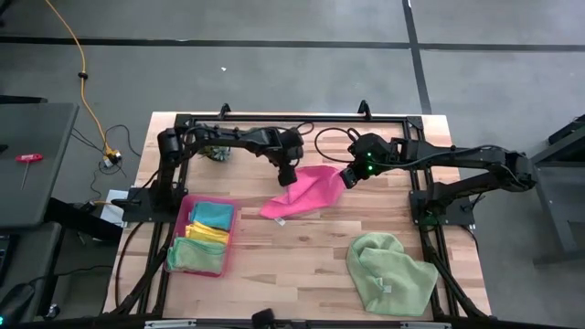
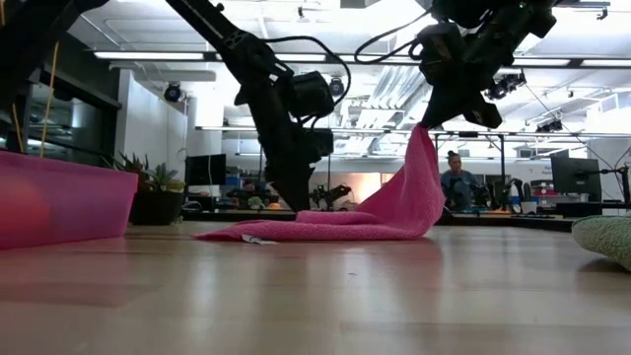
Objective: Fold microfiber towels
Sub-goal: Fold the pink microfiber towel
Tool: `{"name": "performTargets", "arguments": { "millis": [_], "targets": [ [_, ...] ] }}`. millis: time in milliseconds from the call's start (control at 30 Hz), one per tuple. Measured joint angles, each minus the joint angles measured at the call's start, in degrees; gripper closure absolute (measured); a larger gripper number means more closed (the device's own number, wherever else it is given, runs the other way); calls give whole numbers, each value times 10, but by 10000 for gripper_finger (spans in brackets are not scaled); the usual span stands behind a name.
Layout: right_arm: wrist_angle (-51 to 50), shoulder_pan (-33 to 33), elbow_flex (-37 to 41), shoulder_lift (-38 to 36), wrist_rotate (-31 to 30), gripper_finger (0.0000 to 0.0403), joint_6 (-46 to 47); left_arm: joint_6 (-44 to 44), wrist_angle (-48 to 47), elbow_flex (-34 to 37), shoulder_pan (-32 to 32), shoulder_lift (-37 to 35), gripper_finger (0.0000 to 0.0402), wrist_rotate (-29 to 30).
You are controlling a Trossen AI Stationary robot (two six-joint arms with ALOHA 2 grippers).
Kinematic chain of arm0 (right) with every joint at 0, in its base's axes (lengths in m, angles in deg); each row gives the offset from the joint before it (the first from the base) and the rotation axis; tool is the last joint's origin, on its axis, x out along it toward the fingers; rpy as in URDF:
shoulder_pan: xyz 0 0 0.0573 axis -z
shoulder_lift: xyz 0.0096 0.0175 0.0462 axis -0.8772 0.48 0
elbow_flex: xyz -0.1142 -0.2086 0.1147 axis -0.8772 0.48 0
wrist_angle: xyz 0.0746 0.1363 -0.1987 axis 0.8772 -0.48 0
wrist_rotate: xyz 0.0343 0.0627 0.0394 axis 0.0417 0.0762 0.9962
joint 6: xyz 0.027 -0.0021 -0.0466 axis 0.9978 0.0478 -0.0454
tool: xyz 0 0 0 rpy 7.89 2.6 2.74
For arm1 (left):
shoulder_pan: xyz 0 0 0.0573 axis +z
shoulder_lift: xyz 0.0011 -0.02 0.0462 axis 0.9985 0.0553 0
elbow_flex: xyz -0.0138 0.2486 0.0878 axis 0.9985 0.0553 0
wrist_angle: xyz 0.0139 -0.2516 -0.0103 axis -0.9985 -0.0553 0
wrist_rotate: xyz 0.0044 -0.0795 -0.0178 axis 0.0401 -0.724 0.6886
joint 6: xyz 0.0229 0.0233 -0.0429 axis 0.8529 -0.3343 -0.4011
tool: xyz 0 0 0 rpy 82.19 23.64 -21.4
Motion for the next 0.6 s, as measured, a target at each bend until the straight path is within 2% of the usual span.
{"name": "performTargets", "arguments": {
  "millis": [367,467,600],
  "targets": [
    [1,0,0,0,0,403,0,38,-10,-3,-8,32,225,7],
    [2,0,0,0,0,403,0,48,-11,-3,-18,33,226,41],
    [4,0,0,0,0,403,0,60,-17,-3,-26,34,250,51]
  ]
}}
